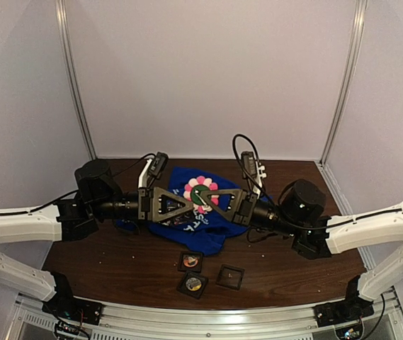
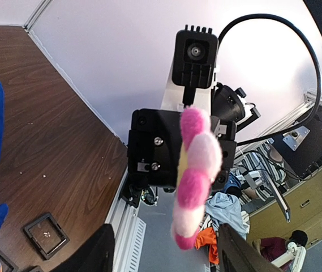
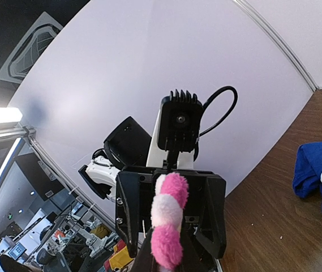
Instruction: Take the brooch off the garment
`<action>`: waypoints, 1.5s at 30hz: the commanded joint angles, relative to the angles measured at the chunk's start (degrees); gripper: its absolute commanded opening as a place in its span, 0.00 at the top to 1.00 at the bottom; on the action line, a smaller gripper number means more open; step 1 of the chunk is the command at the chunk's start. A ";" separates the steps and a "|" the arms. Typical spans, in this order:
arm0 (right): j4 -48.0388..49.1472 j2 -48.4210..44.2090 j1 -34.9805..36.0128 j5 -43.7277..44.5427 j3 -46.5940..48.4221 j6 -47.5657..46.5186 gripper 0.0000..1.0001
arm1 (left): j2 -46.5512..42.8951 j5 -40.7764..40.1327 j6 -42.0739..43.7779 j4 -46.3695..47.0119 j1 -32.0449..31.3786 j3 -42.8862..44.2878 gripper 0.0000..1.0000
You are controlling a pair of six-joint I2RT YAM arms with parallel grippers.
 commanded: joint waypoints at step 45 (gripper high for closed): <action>-4.12 -2.84 0.31 0.72 0.12 -3.93 0.65 | 3.87 -1.19 -7.66 13.57 -0.26 0.14 1.00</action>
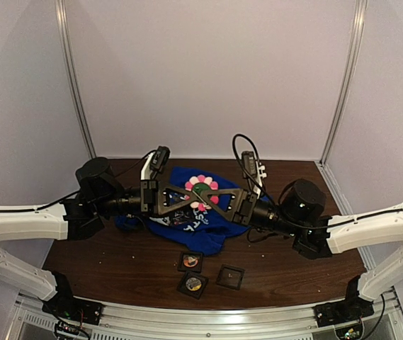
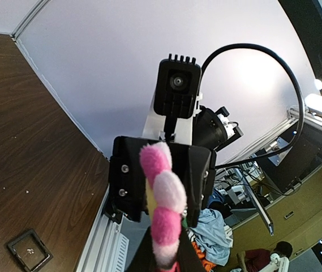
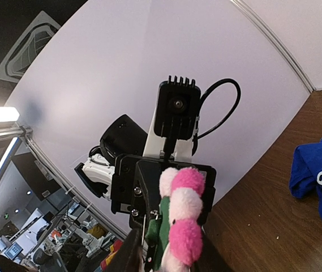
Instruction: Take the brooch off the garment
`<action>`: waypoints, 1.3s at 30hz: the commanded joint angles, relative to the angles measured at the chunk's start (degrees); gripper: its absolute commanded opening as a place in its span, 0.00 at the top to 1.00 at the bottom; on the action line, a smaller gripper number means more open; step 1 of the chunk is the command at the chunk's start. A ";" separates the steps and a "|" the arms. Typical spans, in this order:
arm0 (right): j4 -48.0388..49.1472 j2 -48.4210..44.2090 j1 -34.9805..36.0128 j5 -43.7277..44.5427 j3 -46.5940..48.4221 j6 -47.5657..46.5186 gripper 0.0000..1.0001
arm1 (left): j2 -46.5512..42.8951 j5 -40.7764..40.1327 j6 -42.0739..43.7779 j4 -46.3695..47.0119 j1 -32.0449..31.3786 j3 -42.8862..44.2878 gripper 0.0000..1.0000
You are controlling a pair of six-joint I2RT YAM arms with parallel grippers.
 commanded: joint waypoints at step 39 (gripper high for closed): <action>-34.77 -4.59 4.49 11.27 9.91 -22.92 0.49 | -0.09 -0.40 2.04 -8.45 -0.18 1.85 1.00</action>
